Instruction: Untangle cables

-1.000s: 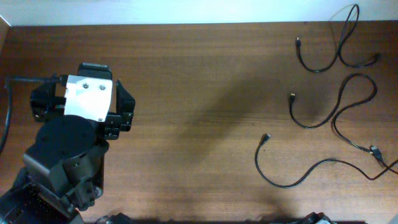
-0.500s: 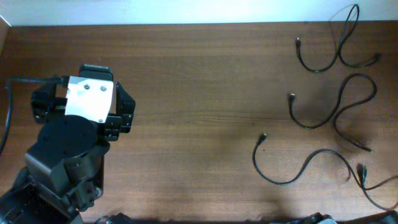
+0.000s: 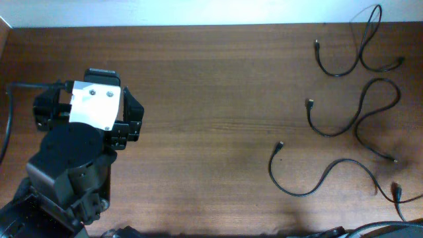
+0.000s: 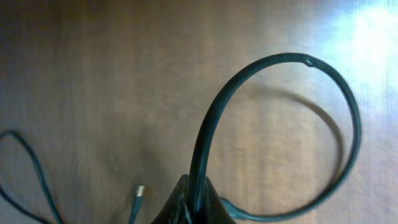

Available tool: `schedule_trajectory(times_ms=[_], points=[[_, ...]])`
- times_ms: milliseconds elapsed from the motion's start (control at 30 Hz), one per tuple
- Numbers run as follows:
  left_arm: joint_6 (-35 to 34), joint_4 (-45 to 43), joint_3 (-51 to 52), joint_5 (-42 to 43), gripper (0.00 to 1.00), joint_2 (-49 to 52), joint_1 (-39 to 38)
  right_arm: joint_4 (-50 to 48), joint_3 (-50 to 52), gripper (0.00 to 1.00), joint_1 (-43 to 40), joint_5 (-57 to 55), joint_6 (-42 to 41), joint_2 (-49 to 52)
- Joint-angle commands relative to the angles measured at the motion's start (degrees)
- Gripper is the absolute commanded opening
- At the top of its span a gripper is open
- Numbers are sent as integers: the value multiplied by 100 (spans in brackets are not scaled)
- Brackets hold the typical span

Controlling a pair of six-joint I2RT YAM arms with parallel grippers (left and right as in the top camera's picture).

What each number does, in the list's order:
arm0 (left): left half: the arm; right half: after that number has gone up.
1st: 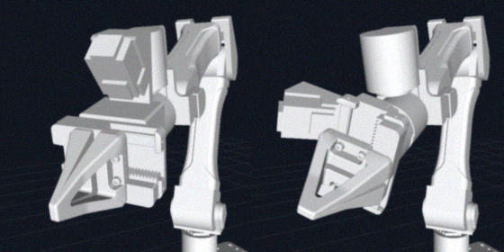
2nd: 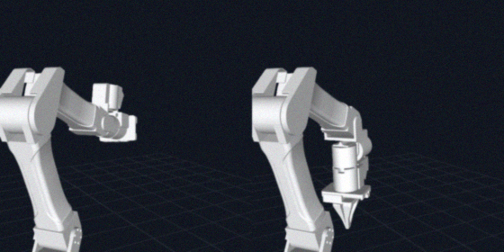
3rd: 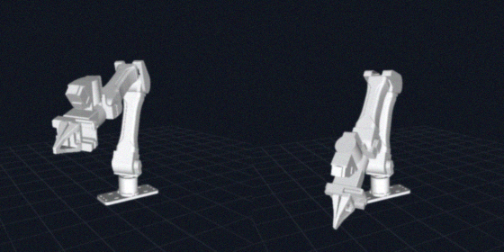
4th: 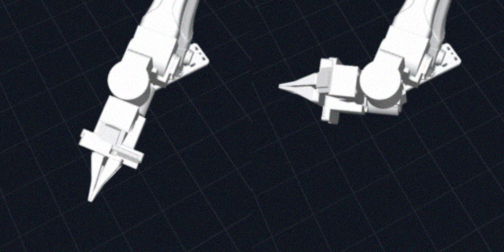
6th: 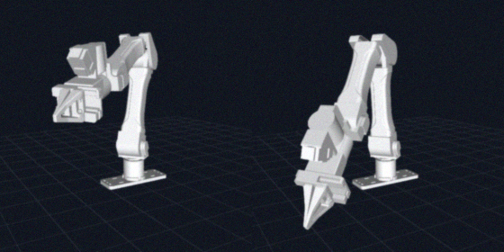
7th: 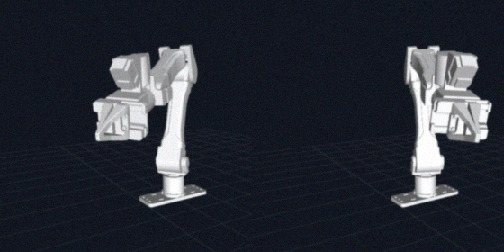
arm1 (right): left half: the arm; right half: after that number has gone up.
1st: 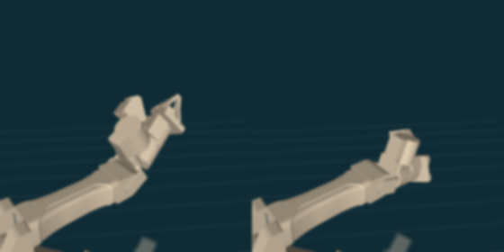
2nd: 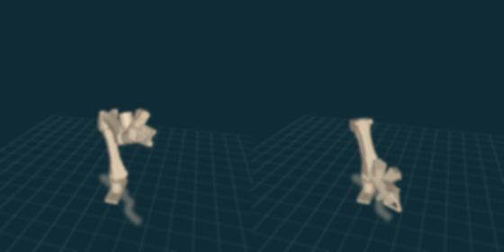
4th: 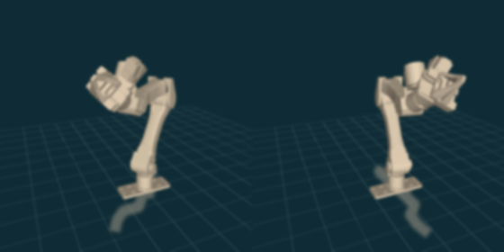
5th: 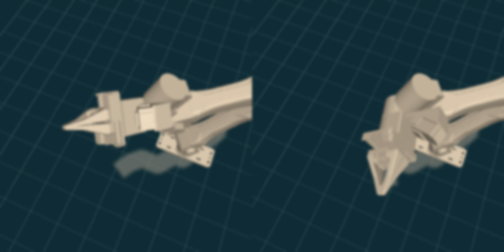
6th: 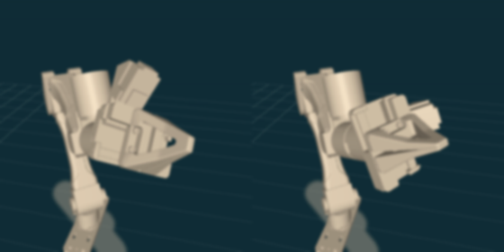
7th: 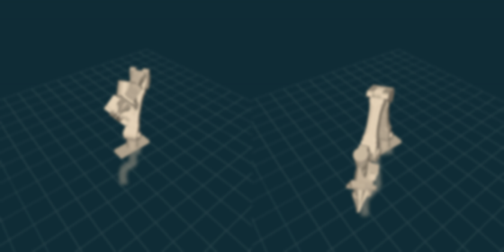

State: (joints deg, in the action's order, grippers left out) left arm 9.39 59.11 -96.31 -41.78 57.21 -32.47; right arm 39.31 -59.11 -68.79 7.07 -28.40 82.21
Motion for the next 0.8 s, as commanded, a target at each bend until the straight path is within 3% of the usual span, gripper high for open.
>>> schedule_trajectory(times_ms=[0, 100, 133, 167, 200, 467, 533, 600, 767], points=[[52, 0, -48, 0, 99, -33, -2, -83, 46, 4, 533, -487, 92, 7], [52, 2, -48, 0, 99, -33, -2, -127, 46, 4, 531, -522, 94, 9], [52, 2, -48, 0, 99, -33, 0, -133, 46, 21, 531, -518, 92, 13], [52, 2, -48, 0, 99, -33, 0, -127, 46, 87, 531, -518, 92, 13], [52, 2, -48, 0, 99, -33, 0, -118, 46, 99, 531, -487, 92, 13], [52, 15, -48, 0, 99, -33, 0, -37, 44, 100, 586, 146, 118, -264], [52, 15, -48, 0, 99, -33, 0, -155, 37, 94, 826, 658, 308, -693], [52, 13, -48, 2, 99, -33, -2, -232, 37, 93, 1565, 769, 470, -1241], [52, -9, -48, 247, 99, -33, -2, 262, 39, 94, 4789, 710, 1755, -2028]])
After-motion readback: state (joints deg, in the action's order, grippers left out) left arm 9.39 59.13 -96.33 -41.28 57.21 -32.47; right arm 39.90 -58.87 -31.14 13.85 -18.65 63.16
